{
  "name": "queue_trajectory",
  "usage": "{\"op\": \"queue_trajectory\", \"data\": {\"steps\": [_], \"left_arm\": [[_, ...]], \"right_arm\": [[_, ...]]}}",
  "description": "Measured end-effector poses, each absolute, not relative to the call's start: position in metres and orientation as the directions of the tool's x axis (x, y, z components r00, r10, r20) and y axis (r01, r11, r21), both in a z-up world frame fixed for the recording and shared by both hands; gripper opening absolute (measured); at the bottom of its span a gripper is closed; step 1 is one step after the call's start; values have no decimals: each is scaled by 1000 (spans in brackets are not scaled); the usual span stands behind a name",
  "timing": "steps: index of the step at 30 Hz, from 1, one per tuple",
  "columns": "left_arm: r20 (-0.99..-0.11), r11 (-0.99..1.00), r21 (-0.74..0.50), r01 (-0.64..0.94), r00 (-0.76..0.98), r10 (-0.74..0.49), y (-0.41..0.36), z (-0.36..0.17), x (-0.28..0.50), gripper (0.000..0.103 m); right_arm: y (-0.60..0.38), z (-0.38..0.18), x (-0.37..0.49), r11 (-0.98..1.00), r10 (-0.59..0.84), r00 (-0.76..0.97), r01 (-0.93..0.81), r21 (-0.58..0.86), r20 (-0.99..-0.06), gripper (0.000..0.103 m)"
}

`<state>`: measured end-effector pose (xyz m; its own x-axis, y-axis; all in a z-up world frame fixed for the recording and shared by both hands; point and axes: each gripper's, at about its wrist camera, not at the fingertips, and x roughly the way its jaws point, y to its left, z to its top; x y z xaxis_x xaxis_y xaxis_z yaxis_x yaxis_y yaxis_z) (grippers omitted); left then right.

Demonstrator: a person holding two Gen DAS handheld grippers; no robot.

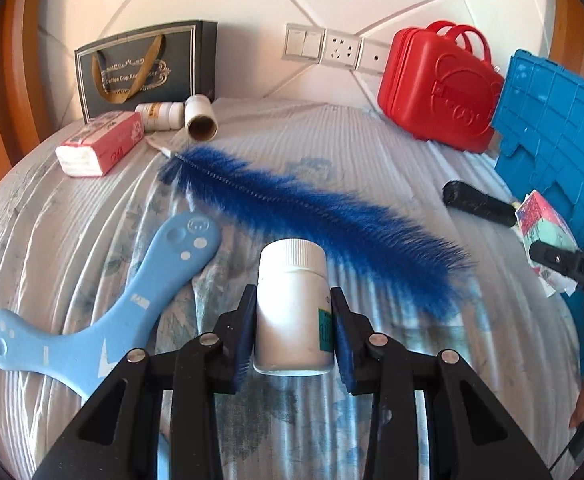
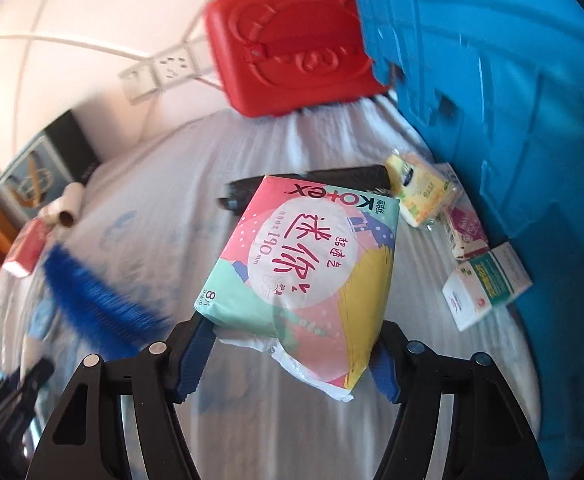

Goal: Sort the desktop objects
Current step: 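Carry both items over the blue crate and open both grippers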

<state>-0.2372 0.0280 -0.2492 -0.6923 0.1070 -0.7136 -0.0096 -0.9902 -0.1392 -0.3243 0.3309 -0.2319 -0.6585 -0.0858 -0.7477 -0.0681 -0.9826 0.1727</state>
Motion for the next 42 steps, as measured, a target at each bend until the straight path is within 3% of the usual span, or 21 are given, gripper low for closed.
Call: {"op": "queue_trajectory", "data": {"steps": [6,13,18,24,35,40,42], "left_arm": [[-678,-986,-160,-51,-720,147,34,-215,-227,34],[-563,-955,-208,-212,-772,294,77,-129,-209,34],[-467,-887,-252,-387,-754,462,136,-57,-193,34],[-368,-789,-235,-568,-699,613,213,14,-179,34],[-356,-696,-180,-695,-613,705,333,73,-200,34],[-408,-625,-209,-752,-514,755,381,79,-215,34],[-421,-605,-215,-767,-486,766,394,78,-222,58]], "right_arm": [[306,-185,-276,-987,-126,-721,20,162,-682,67],[308,-96,-212,-983,-125,-826,30,179,-549,67],[341,-16,-156,-985,-30,-906,-44,164,-423,67],[409,53,-116,-968,150,-927,-208,141,-342,67],[492,85,-133,-928,291,-892,-350,123,-346,67],[524,77,-134,-909,309,-870,-389,151,-385,69],[539,69,-143,-896,311,-852,-410,168,-421,75]]}}
